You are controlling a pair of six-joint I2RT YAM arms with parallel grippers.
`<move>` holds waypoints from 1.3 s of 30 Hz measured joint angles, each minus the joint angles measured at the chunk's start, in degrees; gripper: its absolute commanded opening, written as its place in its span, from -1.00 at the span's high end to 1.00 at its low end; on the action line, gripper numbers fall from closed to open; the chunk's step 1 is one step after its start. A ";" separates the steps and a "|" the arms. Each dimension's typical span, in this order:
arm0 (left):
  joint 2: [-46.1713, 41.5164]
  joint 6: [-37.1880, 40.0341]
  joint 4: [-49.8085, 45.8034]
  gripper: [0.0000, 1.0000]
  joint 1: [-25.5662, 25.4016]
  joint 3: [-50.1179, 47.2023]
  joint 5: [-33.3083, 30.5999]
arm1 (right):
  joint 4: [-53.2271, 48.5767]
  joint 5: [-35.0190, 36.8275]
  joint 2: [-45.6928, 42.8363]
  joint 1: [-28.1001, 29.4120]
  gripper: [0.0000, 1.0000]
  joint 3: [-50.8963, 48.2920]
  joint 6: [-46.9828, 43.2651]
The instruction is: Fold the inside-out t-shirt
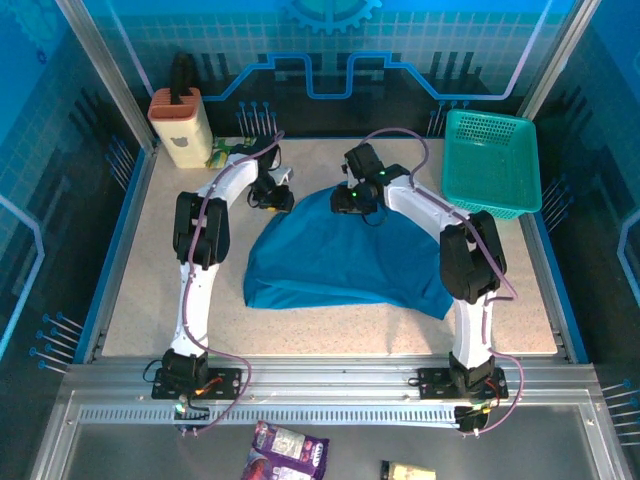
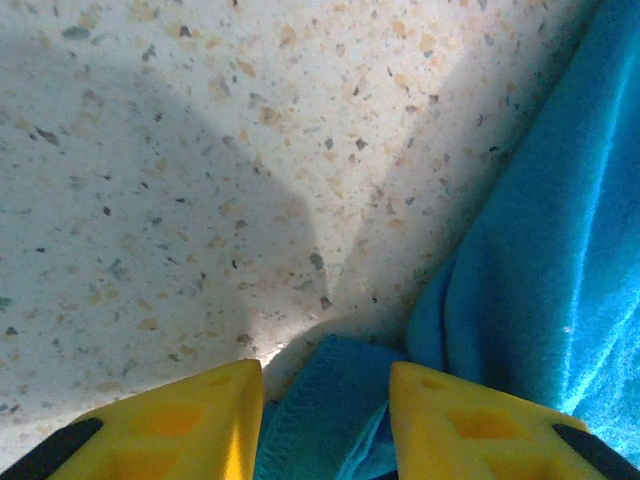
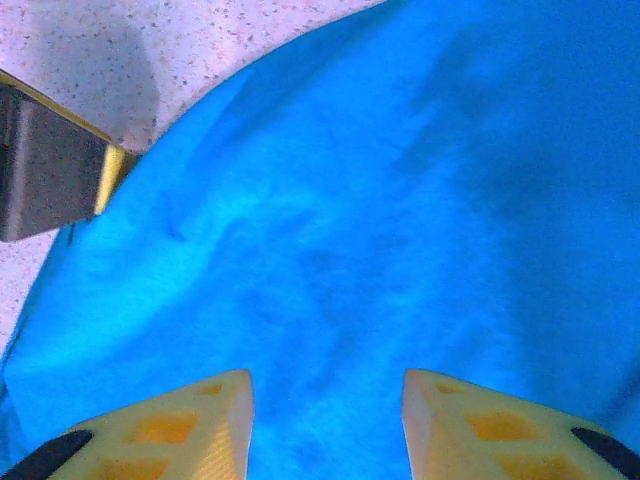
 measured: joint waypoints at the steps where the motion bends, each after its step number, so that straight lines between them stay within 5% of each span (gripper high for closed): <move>1: 0.00 -0.02 -0.22 0.26 0.00 0.00 0.33 | 0.11 -0.28 0.46 0.26 0.09 0.52 0.33; 6: 0.00 0.02 -1.18 0.35 -0.02 -0.02 0.87 | 1.11 -2.58 2.86 0.87 0.03 2.36 2.27; 11: 0.00 0.15 -1.88 0.78 -0.04 -0.68 0.81 | 3.58 -5.77 7.23 0.87 -0.01 4.74 5.79; 16: -2.08 -0.44 0.09 0.96 -0.22 -4.79 0.07 | 8.13 -9.07 12.55 0.87 0.01 6.47 9.92; 26: -12.96 -3.50 4.79 0.95 1.77 -10.75 -3.72 | 13.14 -11.10 16.28 -2.29 0.05 3.61 17.77; 39: -11.96 -9.20 6.86 0.71 15.82 -7.08 -3.91 | 19.04 -12.85 15.30 -4.37 0.12 0.00 19.41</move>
